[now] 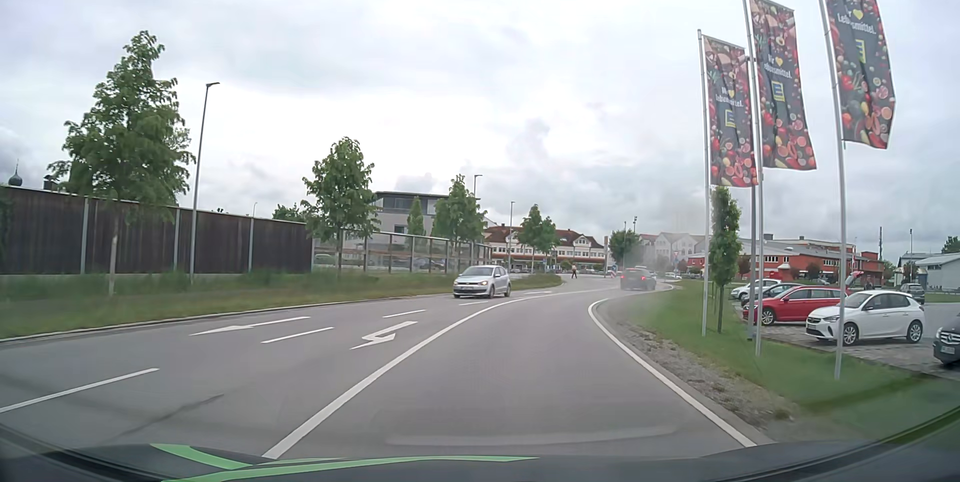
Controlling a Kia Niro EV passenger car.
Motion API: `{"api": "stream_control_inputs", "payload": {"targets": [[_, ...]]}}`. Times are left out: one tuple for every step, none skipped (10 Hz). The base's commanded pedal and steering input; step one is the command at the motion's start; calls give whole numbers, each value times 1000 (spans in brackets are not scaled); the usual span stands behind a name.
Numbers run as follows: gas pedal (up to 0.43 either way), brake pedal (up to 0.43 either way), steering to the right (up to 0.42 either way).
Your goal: Follow the waypoints while adhering to traffic rules and regulations
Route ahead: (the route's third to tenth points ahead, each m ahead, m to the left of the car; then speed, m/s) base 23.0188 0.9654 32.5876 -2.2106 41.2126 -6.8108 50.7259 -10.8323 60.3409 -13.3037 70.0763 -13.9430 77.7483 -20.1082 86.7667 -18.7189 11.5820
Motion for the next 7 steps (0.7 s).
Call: {"api": "stream_control_inputs", "payload": {"targets": [[0, 0, 56], [0, 0, 56], [0, 18, 55], [0, 67, 54], [0, 85, 51], [0, 85, 47], [0, 91, 46]]}}
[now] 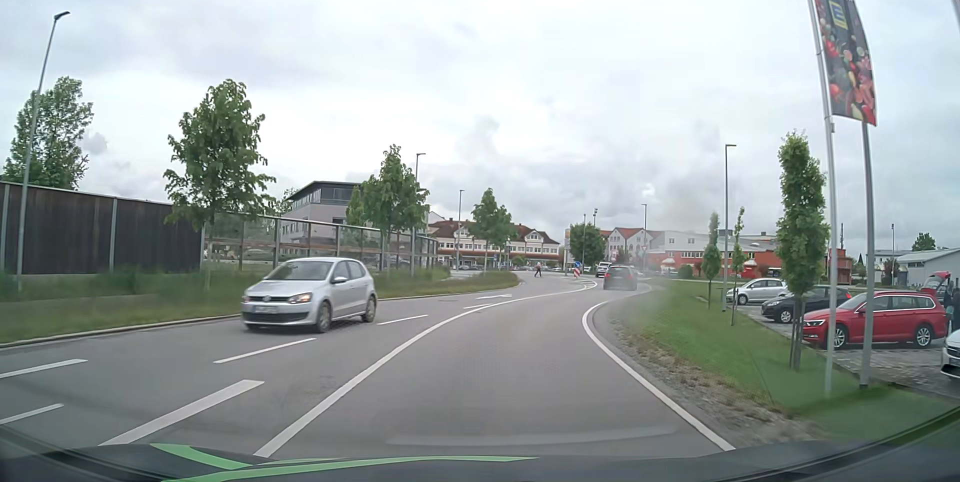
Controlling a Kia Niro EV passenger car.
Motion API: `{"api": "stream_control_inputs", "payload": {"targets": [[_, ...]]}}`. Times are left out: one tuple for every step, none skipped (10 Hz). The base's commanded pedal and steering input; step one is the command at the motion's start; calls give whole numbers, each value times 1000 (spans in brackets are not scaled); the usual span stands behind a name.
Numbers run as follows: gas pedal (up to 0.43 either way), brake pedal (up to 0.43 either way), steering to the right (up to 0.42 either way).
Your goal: Follow the waypoints while adhering to traffic rules and regulations
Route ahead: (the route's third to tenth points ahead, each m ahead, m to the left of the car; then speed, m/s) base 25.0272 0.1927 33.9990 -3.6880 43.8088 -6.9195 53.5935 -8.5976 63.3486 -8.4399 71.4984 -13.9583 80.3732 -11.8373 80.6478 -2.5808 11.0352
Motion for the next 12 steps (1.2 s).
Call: {"api": "stream_control_inputs", "payload": {"targets": [[0, 98, 46], [0, 98, 46], [0, 98, 46], [0, 98, 46], [0, 104, 46], [0, 104, 46], [0, 110, 47], [0, 116, 51], [0, 128, 57], [0, 134, 64], [0, 146, 69], [0, 152, 70]]}}
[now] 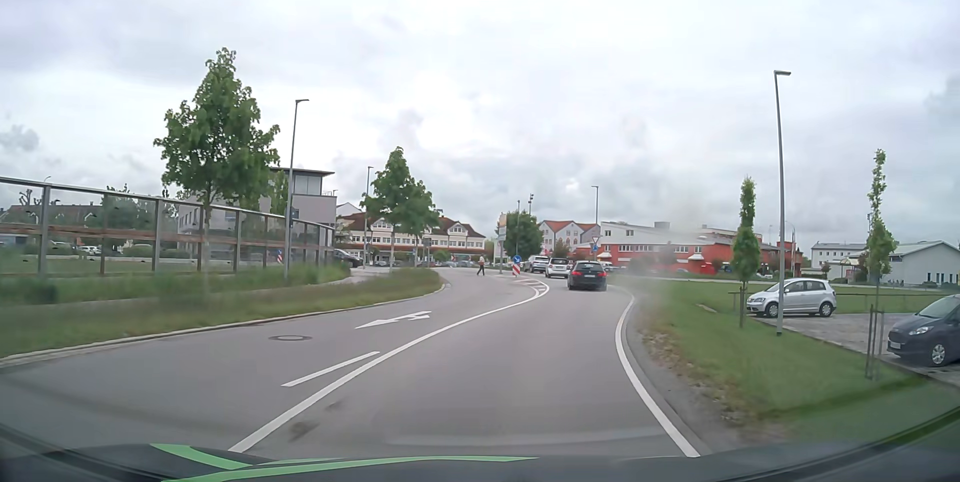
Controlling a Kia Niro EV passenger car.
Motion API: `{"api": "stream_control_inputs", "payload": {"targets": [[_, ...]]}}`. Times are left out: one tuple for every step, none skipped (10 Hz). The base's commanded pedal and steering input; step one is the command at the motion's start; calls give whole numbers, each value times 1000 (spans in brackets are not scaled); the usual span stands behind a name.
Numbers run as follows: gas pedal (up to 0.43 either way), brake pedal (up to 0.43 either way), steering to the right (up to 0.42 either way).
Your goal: Follow the waypoints while adhering to traffic rules and regulations
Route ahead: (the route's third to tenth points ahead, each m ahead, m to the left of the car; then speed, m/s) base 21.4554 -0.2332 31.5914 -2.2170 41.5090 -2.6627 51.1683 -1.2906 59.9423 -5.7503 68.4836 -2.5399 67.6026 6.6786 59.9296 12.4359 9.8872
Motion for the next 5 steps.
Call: {"api": "stream_control_inputs", "payload": {"targets": [[0, 152, 70], [0, 165, 70], [0, 171, 71], [0, 171, 72], [0, 171, 73]]}}
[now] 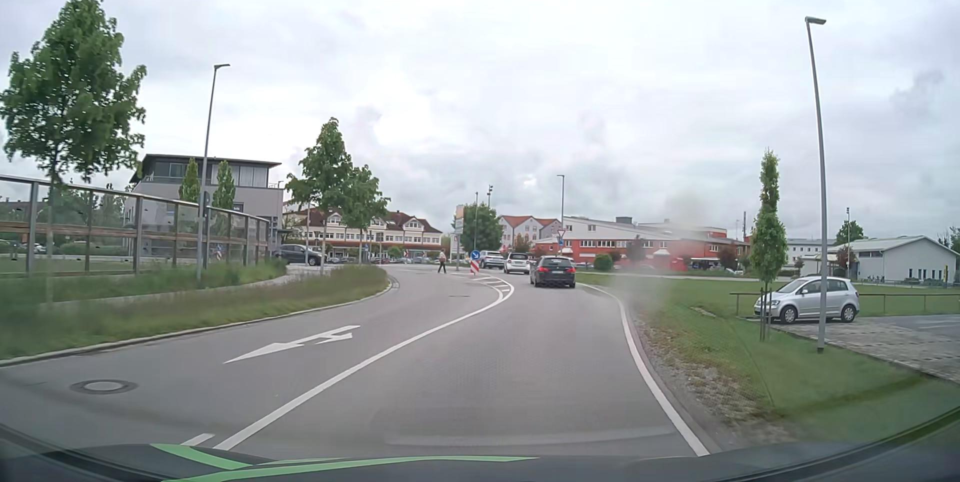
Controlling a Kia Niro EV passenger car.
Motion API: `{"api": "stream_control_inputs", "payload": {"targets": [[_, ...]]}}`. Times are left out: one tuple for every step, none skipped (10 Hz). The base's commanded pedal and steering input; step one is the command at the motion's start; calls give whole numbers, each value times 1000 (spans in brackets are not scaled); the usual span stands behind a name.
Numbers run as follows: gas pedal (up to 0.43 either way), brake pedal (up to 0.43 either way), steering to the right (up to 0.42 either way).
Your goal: Follow the waypoints while adhering to traffic rules and regulations
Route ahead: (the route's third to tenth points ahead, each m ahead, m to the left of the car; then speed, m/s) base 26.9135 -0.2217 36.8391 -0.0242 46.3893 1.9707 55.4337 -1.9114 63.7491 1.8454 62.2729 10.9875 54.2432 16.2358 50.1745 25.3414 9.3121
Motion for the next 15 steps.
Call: {"api": "stream_control_inputs", "payload": {"targets": [[0, 177, 73], [0, 177, 73], [0, 183, 73], [0, 183, 73], [0, 183, 71], [0, 183, 66], [0, 183, 60], [0, 183, 56], [0, 183, 53], [0, 183, 50], [0, 183, 47], [0, 183, 43], [0, 183, 36], [0, 183, 30], [0, 183, 24]]}}
